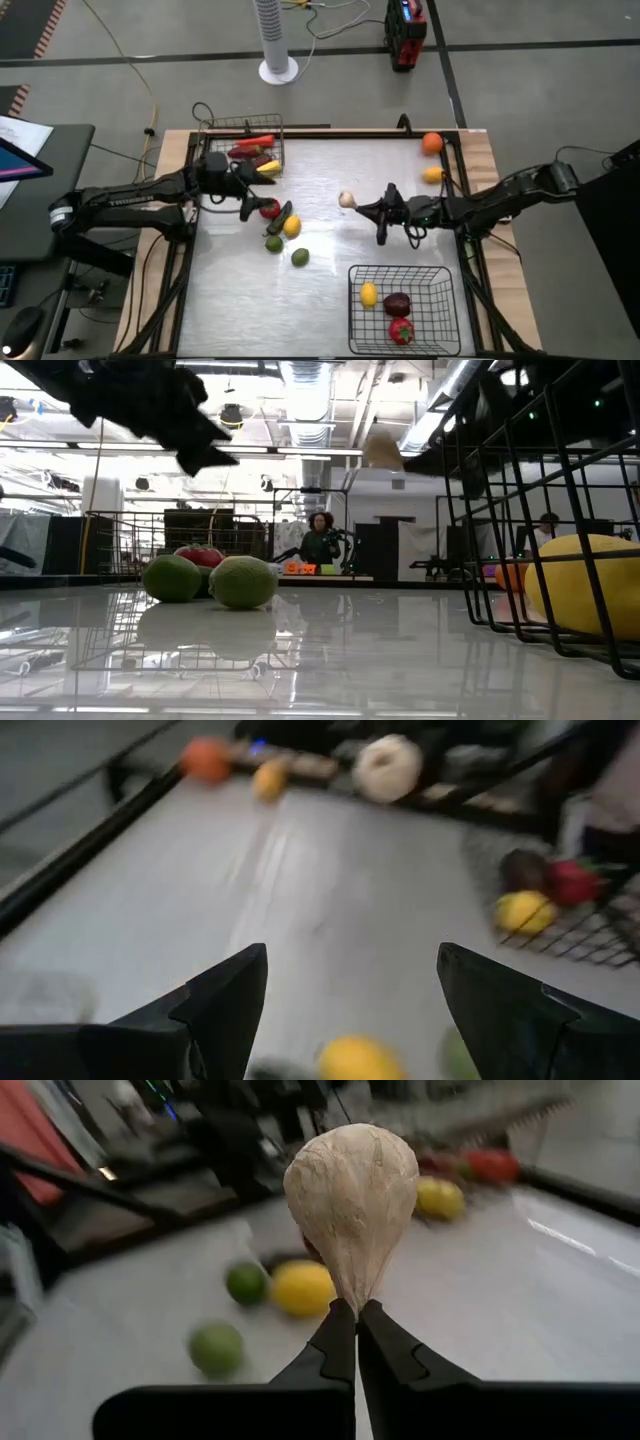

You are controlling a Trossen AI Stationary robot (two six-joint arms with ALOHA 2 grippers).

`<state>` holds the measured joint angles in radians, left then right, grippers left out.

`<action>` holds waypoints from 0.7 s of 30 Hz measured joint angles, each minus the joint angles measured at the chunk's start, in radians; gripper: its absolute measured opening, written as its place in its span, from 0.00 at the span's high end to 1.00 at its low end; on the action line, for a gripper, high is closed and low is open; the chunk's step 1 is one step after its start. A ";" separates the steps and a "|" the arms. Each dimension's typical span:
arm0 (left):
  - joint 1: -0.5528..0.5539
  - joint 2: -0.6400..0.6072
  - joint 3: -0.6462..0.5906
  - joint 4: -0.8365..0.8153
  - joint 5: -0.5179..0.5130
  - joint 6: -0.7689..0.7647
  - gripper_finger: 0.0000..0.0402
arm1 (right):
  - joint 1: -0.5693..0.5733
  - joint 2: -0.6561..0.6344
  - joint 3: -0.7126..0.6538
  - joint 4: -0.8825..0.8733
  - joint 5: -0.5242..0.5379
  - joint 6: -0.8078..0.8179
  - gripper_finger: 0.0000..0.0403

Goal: Sort produce into baskets
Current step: Put the garlic into the top wire basket

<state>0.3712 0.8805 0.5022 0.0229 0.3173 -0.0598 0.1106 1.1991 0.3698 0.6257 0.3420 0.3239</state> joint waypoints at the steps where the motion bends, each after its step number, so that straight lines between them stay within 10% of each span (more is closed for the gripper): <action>1: -0.026 0.015 0.000 0.048 0.000 0.005 0.30 | 0.006 0.014 0.000 0.049 0.000 -0.009 0.92; 8: -0.184 0.154 0.000 0.398 -0.061 0.039 0.30 | 0.045 0.125 0.021 0.304 0.001 -0.066 0.92; 21: -0.256 0.391 0.001 0.770 -0.141 0.011 0.30 | 0.108 0.301 0.288 0.238 0.023 -0.219 0.92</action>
<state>0.1150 1.2712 0.5030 0.7930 0.1761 -0.0485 0.2188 1.5004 0.6582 0.8639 0.3653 0.1046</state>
